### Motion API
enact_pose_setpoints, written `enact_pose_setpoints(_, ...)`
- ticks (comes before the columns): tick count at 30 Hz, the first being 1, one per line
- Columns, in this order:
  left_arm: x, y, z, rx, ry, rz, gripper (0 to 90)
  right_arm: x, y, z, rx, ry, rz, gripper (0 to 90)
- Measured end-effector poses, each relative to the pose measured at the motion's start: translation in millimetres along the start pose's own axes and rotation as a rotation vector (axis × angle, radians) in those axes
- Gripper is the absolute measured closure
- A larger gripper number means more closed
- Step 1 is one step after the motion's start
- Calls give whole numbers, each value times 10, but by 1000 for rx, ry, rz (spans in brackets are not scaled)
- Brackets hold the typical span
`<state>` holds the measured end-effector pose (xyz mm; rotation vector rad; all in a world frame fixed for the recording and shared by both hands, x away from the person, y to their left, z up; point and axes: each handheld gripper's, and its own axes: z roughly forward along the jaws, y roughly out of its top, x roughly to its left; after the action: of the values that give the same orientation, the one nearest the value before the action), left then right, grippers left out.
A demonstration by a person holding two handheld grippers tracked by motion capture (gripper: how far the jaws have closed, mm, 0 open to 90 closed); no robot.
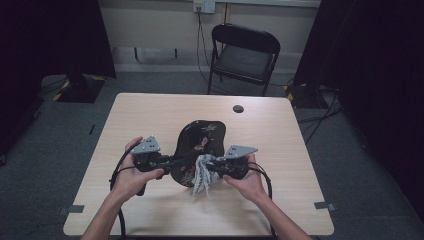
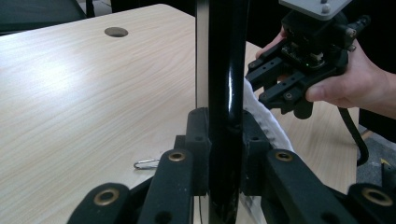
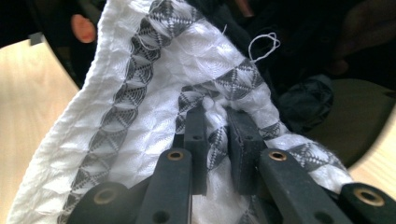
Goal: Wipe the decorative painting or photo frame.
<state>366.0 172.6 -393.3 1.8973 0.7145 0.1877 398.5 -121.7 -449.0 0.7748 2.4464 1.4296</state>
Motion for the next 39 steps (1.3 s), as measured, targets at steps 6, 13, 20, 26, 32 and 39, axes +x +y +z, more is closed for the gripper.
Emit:
enact_pose_setpoints(6, 4, -4, 0, -3, -6, -5, 781, -259, -58, -122, -38, -58, 90, 799)
enact_pose_setpoints(13, 6, -1, 3, -3, -8, -10, 780, -323, -126, -127, -28, -91, 107, 800)
enact_pose_setpoints(20, 15, -4, -7, -1, -8, -11, 780, -146, -140, -5, -9, -26, 53, 801)
enact_pose_setpoints(26, 25, -7, -13, -1, -11, -8, 782, -38, -200, 90, 24, 8, 34, 798)
enact_pose_setpoints(32, 22, -9, -18, 0, -10, -5, 781, -191, -177, -3, -2, -29, 77, 798)
enact_pose_setpoints(39, 26, -5, -12, -1, -8, -5, 784, -399, -179, -180, -57, -103, 131, 800)
